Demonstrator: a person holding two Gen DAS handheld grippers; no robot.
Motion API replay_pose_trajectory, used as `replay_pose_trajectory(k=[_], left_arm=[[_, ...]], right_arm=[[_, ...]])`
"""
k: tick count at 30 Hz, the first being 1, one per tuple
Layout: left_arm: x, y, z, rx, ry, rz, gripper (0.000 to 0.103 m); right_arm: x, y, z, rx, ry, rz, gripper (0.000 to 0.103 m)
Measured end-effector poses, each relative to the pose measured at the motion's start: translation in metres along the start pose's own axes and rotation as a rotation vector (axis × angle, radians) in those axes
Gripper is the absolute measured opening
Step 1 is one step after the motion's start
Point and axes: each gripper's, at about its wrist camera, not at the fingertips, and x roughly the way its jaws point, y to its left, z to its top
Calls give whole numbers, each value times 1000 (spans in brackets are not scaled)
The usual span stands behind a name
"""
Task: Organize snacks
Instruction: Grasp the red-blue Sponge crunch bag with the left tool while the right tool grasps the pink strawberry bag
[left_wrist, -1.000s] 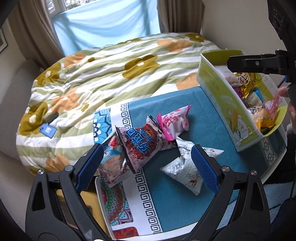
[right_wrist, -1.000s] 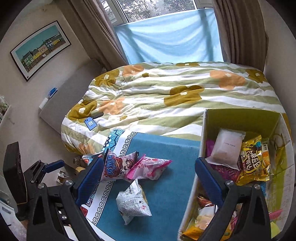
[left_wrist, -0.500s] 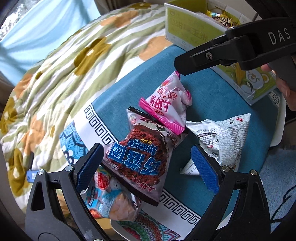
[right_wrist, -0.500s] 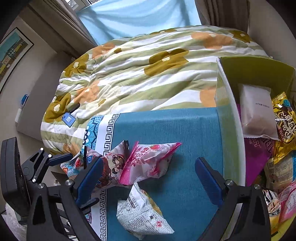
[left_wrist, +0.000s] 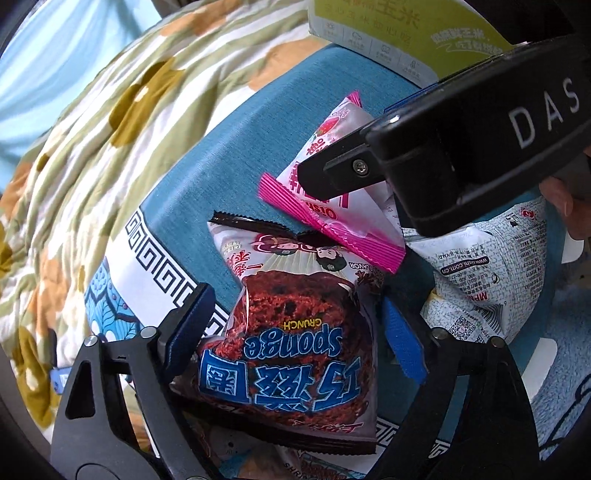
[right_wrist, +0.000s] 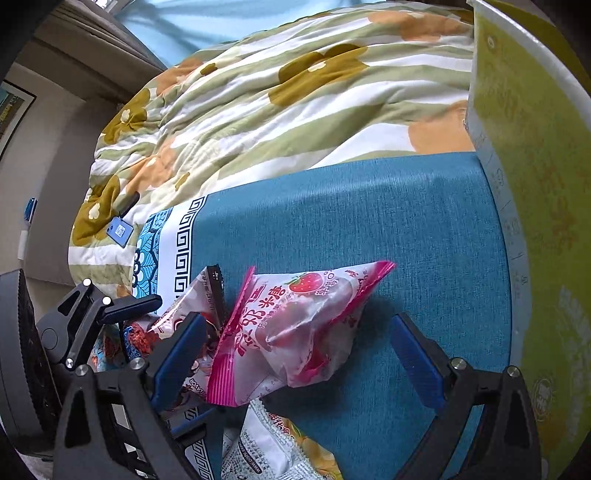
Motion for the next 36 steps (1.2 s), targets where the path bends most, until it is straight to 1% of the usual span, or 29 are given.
replay_pose_trajectory(k=[1, 4, 6, 8, 11, 13, 16, 17, 18, 23, 30, 36], left_arm=[[1, 0, 1, 0, 0, -10, 73], [0, -2, 4, 31, -7, 14, 71], [0, 0, 6, 38, -10, 28, 70], [1, 5, 9, 21, -10, 25, 69], [3, 15, 14, -19, -9, 21, 68], [4, 19, 17, -39, -12, 20, 68], [4, 23, 19, -60, -16, 18, 68], [4, 23, 19, -62, -17, 18, 68], [5, 24, 20, -62, -19, 19, 67], [-2, 19, 20, -64, -31, 25, 65], [-21, 15, 24, -66, -61, 46, 65], [-47, 9, 24, -68, -103, 77, 64]], right_arm=[[2, 0, 0, 3, 2, 1, 98], [5, -2, -1, 17, 5, 12, 98], [7, -2, -1, 30, 5, 24, 92], [10, -2, -1, 39, 8, 31, 88], [15, -2, -1, 41, 19, 27, 87], [18, -2, -1, 42, 27, 28, 83], [18, -3, 1, 48, 20, 24, 73], [17, -3, 2, 43, 21, 19, 66], [17, -3, 2, 36, 24, 11, 62], [13, 2, 3, -5, 2, -22, 52], [-7, 5, 3, -28, -46, -50, 51], [-33, 6, 3, -29, -95, -52, 50]])
